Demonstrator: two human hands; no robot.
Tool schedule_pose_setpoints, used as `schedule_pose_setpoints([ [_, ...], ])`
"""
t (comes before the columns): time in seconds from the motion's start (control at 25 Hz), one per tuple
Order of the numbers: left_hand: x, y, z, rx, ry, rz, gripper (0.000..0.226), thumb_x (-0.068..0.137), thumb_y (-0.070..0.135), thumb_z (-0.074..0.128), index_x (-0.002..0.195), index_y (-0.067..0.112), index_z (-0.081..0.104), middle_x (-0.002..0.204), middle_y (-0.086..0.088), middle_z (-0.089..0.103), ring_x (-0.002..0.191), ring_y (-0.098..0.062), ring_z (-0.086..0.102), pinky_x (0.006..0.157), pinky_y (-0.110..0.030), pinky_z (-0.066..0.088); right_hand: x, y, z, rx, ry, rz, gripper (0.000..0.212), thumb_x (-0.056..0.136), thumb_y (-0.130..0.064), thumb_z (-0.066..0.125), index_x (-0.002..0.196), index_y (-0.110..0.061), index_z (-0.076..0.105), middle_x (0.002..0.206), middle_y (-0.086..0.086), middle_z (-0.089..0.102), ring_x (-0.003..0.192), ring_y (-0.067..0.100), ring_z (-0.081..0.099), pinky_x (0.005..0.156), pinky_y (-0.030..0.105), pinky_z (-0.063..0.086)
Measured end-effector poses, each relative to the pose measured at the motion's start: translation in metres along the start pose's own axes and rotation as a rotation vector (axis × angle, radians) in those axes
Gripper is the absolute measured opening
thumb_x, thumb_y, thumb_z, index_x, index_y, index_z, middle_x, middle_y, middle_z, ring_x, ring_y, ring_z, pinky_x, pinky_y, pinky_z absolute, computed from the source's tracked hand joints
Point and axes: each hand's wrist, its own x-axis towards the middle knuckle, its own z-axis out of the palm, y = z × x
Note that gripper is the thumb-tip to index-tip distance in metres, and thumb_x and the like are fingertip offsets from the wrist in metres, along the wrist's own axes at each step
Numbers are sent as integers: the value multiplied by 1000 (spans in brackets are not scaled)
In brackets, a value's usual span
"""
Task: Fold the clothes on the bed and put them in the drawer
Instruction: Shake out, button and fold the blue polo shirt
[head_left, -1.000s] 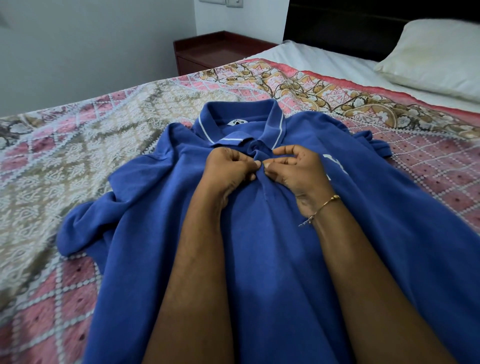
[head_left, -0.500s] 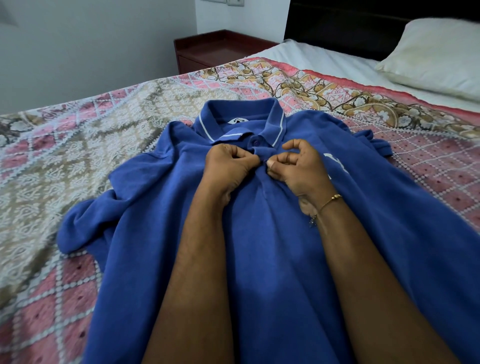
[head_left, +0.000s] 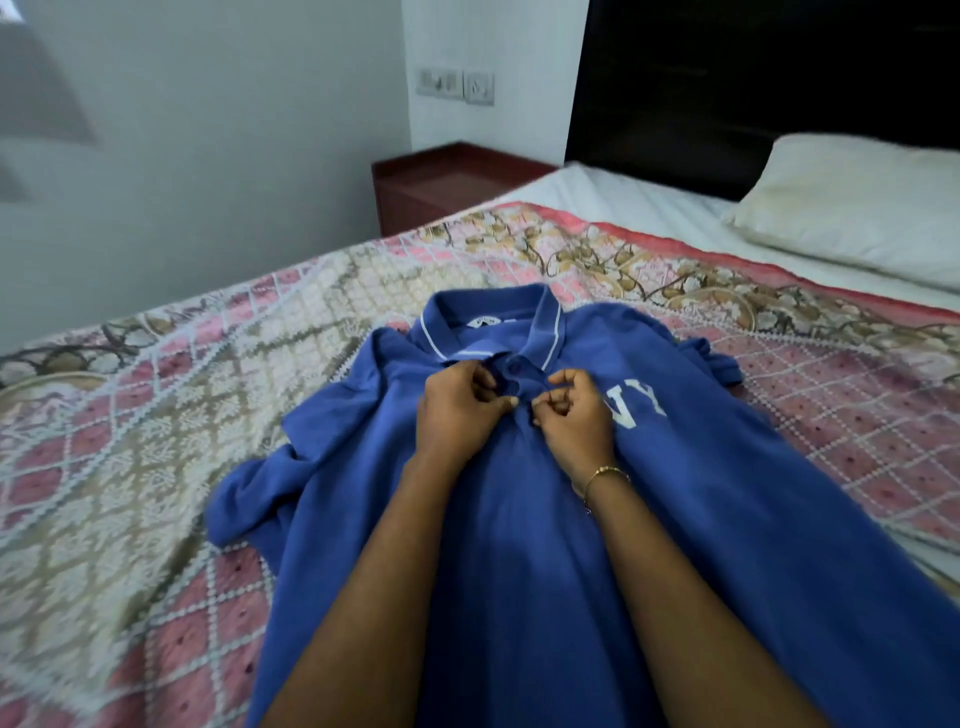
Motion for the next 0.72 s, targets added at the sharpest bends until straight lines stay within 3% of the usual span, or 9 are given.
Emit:
schedule_pose_setpoints([
  [0.08, 4, -11, -33, 245, 229, -34, 21, 85, 29, 63, 94, 10, 64, 102, -12, 66, 100, -29, 57, 81, -35, 41, -6, -5, 1, -113, 4, 41, 16, 85, 3, 53, 99, -4, 56, 77, 6, 62, 79, 24, 58, 70, 23, 40],
  [0.12, 7, -20, -51, 403, 247, -86, 29, 88, 30, 58, 105, 7, 62, 112, -15, 62, 109, -33, 52, 88, -38, 39, -9, -10, 2, -157, -11, 56, 18, 86, 3, 51, 103, 0, 57, 87, 12, 64, 87, 27, 59, 72, 23, 40],
  [0.2, 11, -39, -80, 604, 64, -234, 42, 90, 31, 54, 121, 3, 52, 126, -18, 53, 118, -35, 47, 94, -39, 37, -17, -20, 6, -285, -102, 73, 21, 87, 4, 48, 106, 4, 56, 105, 19, 62, 101, 30, 57, 81, 27, 39],
  [0.24, 12, -43, -92, 562, -40, -310, 43, 89, 29, 55, 121, 1, 51, 125, -19, 53, 117, -35, 49, 90, -37, 39, -22, -29, 6, -374, -180, 55, 22, 87, 2, 48, 107, 4, 55, 110, 20, 60, 105, 31, 55, 84, 27, 37],
  [0.4, 6, 11, -125, -33, -118, -407, 16, 87, 13, 56, 93, 0, 64, 98, -21, 64, 90, -29, 61, 70, -30, 42, -34, -86, -1, -481, -288, -58, 20, 91, -8, 49, 109, -3, 57, 116, 16, 53, 108, 31, 53, 91, 30, 37],
  [0.48, 2, 54, -136, -279, -178, -335, 20, 93, 13, 49, 80, 10, 64, 93, -16, 66, 81, -24, 60, 72, -31, 46, -33, -129, -2, -300, -251, -37, 15, 93, -14, 48, 84, -9, 60, 93, 12, 60, 93, 29, 56, 81, 33, 41],
  [0.56, -7, 99, -149, -545, -253, -288, 27, 97, 9, 41, 78, 12, 61, 83, -13, 67, 68, -18, 64, 65, -26, 52, -25, -175, -2, -35, -253, 96, 32, 93, -34, 48, 66, -18, 52, 74, 9, 58, 82, 30, 57, 78, 41, 45],
  [0.64, -21, 140, -169, -756, -333, -261, 29, 99, 5, 35, 81, 6, 58, 66, -9, 66, 52, -14, 64, 50, -21, 51, -14, -213, -6, 164, -237, 242, 39, 83, -53, 51, 71, -17, 58, 87, 12, 64, 90, 33, 62, 87, 45, 51],
  [0.72, -28, 167, -184, -769, -442, -228, 21, 97, 6, 39, 94, 6, 60, 77, -9, 68, 63, -16, 64, 55, -21, 52, -11, -247, -21, 254, -183, 306, 37, 76, -46, 63, 83, -10, 64, 91, 12, 66, 88, 30, 63, 83, 39, 53],
])
